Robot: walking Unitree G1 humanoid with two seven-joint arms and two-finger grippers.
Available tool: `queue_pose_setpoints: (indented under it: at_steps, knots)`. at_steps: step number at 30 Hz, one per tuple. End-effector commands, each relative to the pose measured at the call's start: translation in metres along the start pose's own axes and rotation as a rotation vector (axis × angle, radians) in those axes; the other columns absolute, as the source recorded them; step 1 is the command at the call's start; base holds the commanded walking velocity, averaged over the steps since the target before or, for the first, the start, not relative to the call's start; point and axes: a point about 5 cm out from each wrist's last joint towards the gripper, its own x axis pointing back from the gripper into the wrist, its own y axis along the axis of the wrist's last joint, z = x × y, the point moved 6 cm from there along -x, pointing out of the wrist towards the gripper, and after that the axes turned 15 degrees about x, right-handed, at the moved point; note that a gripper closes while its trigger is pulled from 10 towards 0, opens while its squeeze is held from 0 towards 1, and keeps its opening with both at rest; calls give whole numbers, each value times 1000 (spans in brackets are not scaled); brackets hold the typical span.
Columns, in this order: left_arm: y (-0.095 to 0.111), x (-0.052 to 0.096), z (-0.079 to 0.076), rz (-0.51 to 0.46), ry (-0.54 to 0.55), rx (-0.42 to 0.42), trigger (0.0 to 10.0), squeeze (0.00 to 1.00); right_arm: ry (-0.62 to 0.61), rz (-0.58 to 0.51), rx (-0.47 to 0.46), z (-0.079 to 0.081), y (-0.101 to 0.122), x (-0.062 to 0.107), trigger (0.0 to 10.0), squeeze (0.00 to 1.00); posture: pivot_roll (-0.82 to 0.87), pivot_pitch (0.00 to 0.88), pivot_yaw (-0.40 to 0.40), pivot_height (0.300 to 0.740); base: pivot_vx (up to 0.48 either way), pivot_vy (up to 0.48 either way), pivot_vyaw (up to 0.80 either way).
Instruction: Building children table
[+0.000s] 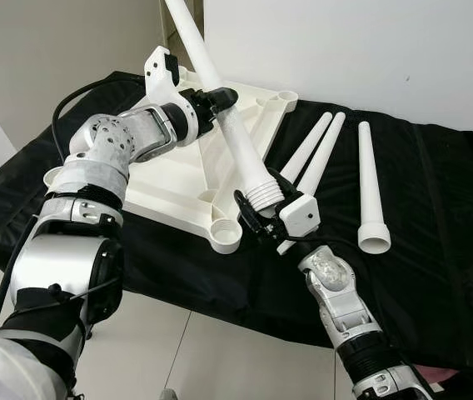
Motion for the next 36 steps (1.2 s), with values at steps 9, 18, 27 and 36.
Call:
queue_pose_setpoints:
  at_steps: [9,18,27,36]
  knots:
    - [-16,14,-75,164,-576,-13,0,0,62,-2,7,11,-2,-1,10000,0,-15,12,26,740,0,0,0]
    - [-15,12,-86,146,-567,-121,10000,0,78,11,-162,9,-3,-3,10000,1000,-15,13,21,740,0,0,0]
    - [-13,15,-104,68,-579,-394,10000,0,-6,76,-235,-15,-6,-14,10000,1000,-18,7,15,740,0,0,0]
    - [-11,16,-91,44,-534,-484,10000,0,-64,137,-302,-33,-14,-15,10000,0,-23,4,10,740,0,0,0]
